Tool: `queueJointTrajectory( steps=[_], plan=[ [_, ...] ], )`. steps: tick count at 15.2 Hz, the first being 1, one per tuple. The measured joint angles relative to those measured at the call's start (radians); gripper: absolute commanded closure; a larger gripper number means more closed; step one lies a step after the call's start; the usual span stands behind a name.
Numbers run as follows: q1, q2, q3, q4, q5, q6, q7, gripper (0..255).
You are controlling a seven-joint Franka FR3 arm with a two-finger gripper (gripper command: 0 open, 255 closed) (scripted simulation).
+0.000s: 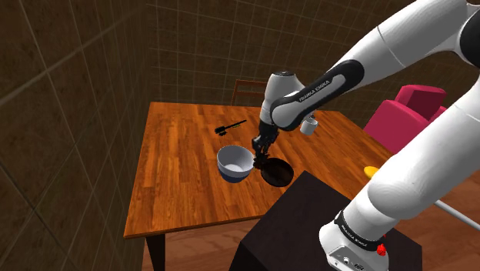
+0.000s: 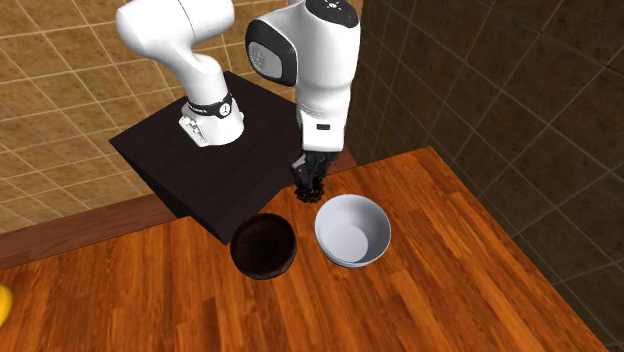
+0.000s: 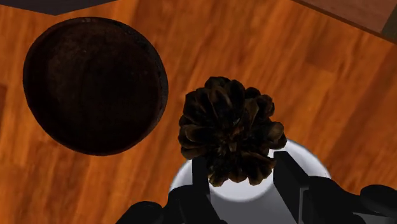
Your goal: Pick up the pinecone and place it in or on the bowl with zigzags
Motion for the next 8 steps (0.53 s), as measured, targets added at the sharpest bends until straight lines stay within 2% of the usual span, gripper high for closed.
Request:
queueJointTrajectory(
  steps=[8],
  plan=[
    [-0.116, -0.081, -0.146, -0.072, -0.037, 0.007, -0.230, 255]
  ],
)
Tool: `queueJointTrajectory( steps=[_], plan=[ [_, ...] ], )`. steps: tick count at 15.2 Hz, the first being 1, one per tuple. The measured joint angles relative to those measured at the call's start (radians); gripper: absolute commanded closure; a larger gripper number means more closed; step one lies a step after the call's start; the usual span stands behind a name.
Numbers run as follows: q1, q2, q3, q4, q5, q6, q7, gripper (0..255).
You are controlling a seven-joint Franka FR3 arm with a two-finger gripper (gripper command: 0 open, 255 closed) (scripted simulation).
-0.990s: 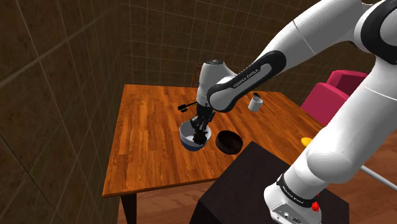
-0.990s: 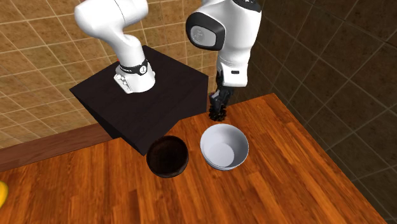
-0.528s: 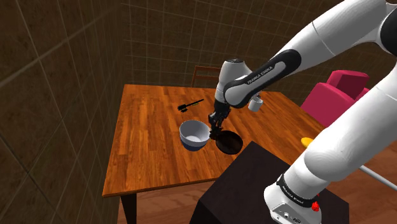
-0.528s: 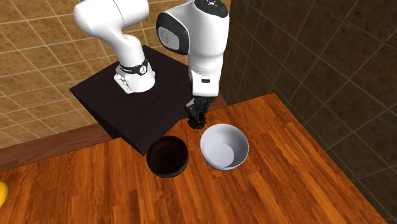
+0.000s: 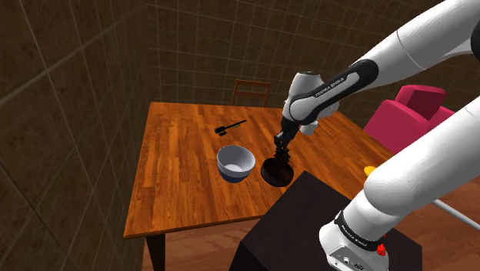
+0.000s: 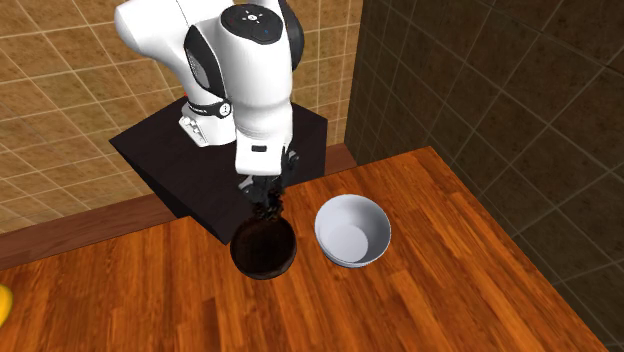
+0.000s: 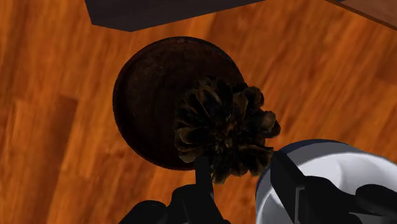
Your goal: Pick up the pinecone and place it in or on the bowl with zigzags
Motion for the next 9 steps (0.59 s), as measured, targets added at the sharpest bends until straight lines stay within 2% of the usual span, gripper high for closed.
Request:
queueJointTrajectory(
  steps=[4, 9],
  plan=[
    [-0.062, -0.005, -0.078, -0.013, -0.029, 0.017, -0.114, 255],
    [-0.073, 0.054, -0.092, -0.027, -0.039, 0.090, -0.127, 255]
  ],
)
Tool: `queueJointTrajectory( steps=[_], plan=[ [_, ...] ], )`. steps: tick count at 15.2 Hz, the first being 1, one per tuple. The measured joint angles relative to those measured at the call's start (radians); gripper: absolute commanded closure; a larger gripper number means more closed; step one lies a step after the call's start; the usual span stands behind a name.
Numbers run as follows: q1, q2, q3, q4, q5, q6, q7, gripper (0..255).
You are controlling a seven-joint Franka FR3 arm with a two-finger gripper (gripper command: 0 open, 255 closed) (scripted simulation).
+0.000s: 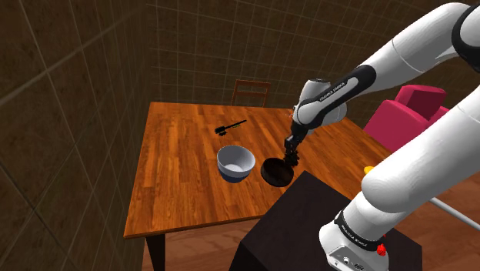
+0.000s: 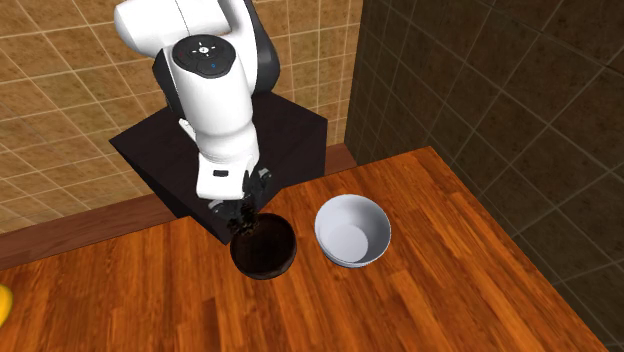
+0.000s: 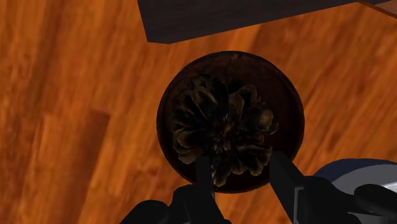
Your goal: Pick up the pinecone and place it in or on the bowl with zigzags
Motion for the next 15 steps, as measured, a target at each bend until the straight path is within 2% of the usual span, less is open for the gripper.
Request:
queueJointTrajectory(
  steps=[12, 15],
  plan=[
    [-0.005, 0.211, -0.005, 0.005, -0.017, 0.206, 0.019, 255],
    [-0.003, 0.226, -0.004, 0.005, -0.020, 0.222, 0.026, 255]
  ],
)
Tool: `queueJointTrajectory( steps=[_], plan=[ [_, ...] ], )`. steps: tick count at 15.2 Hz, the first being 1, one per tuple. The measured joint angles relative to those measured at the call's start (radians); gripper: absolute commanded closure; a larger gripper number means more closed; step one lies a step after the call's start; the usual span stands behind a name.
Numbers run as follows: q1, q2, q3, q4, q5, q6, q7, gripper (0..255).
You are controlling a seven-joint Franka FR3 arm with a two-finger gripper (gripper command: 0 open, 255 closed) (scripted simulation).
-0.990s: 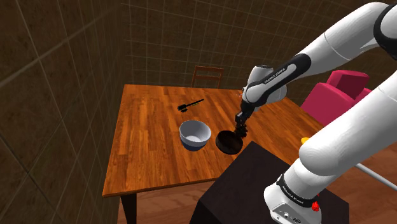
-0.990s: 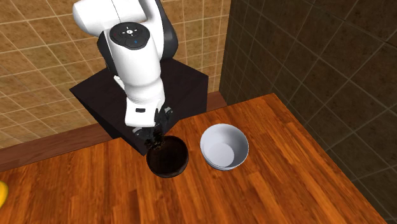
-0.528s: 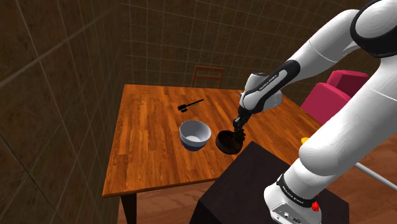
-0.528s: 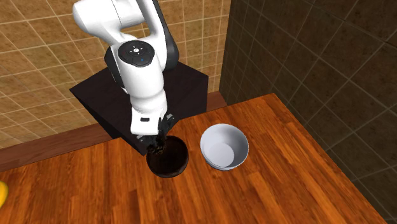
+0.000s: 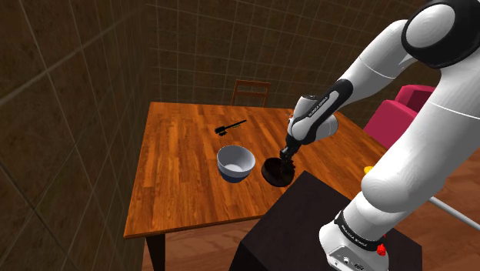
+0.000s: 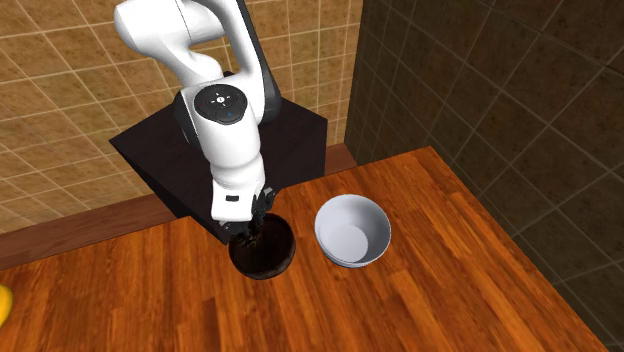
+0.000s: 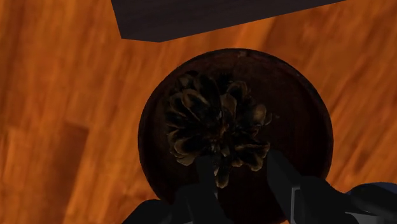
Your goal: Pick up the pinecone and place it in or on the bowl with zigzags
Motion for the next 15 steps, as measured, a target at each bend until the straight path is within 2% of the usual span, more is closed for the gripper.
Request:
queueJointTrajectory(
  steps=[4, 5, 11, 15],
  plan=[
    [0.000, 0.002, 0.000, 0.000, 0.000, 0.002, 0.001, 255],
    [0.000, 0.002, 0.000, 0.000, 0.000, 0.002, 0.001, 0],
    [0.000, 0.002, 0.000, 0.000, 0.000, 0.002, 0.001, 0],
    [0.006, -0.125, 0.008, -0.006, 0.012, -0.117, -0.005, 0]
  ],
)
